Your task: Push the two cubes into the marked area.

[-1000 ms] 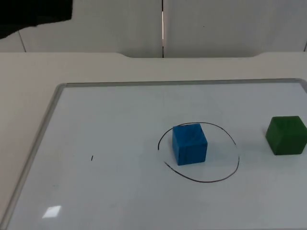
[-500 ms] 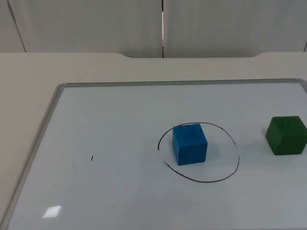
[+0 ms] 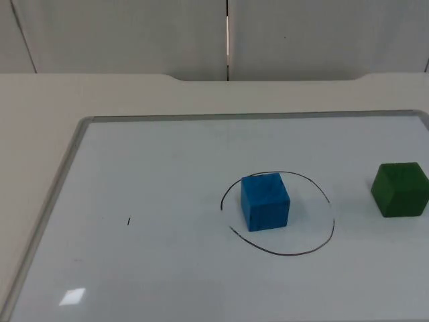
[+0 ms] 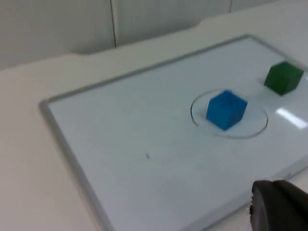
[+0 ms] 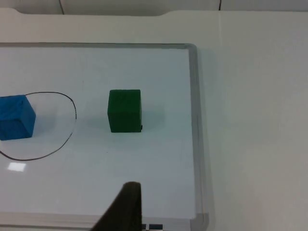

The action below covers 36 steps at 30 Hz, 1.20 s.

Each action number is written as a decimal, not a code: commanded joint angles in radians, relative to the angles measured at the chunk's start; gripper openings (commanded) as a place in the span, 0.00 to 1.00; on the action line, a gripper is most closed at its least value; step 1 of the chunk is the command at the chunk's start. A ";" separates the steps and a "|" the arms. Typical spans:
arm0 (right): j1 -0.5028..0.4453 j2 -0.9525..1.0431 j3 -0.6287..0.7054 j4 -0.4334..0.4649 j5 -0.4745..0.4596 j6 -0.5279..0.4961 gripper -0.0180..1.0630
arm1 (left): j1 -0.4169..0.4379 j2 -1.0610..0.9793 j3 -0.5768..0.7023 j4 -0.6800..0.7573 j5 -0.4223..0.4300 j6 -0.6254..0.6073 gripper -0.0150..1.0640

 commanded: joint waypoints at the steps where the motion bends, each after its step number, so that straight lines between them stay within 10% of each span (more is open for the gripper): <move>1: -0.005 -0.004 0.002 0.001 -0.011 -0.006 0.99 | 0.002 -0.005 0.005 0.010 0.049 -0.013 0.01; 36: -0.005 0.051 -0.023 -0.061 -0.025 0.081 0.84 | 0.002 -0.005 0.060 0.009 0.006 0.027 0.01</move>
